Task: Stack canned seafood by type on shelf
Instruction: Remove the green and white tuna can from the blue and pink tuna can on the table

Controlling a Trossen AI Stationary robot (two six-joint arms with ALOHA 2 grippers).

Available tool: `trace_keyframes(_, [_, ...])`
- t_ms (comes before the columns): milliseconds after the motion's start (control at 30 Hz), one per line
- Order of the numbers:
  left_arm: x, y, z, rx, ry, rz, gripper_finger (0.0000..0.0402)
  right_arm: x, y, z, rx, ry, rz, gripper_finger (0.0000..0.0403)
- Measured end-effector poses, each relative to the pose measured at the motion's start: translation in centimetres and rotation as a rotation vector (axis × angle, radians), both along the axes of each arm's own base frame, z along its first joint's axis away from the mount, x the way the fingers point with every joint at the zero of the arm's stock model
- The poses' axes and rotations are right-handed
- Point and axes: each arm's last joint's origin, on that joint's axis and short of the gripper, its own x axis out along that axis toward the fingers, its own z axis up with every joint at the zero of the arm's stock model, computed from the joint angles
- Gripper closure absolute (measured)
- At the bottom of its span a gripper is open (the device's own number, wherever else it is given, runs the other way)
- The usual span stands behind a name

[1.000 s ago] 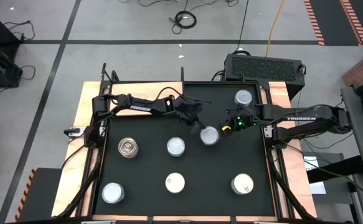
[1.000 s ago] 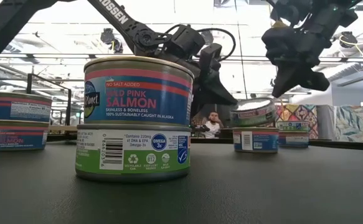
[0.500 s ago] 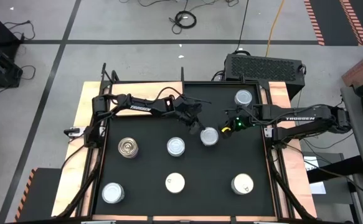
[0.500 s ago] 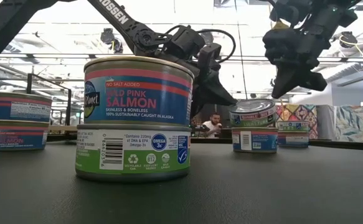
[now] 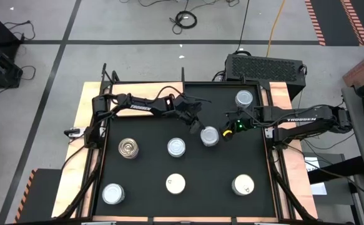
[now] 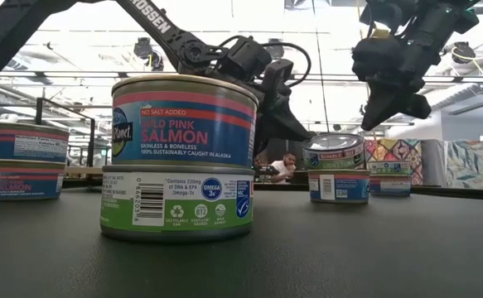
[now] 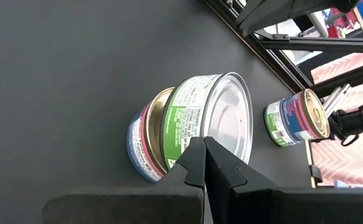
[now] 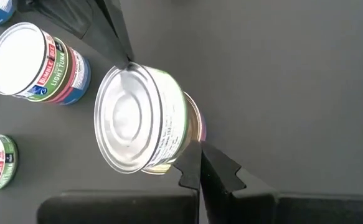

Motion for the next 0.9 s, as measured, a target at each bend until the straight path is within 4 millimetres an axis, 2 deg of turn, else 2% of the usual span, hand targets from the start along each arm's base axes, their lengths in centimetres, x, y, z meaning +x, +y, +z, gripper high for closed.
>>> trace_keyframes(433, [0.2,-0.5,-0.1,0.088,0.003,0.018,0.0402,-0.2,0.5,-0.1,-0.147,0.041,-0.034,0.0403])
trace_keyframes(633, [0.2,-0.8,-0.1,0.142,-0.012,-0.004,0.0402,-0.1,1.8,0.0,-0.197,0.021,-0.067,0.0403])
trace_keyframes(833, [0.5,-0.8,0.2,0.208,-0.056,0.002,0.0402,0.0,3.9,0.2,-0.364,-0.065,-0.213,0.0403])
trace_keyframes(900, [0.5,-0.8,0.2,0.233,-0.069,-0.012,0.0402,0.0,4.2,0.3,-0.368,-0.062,-0.186,0.0403])
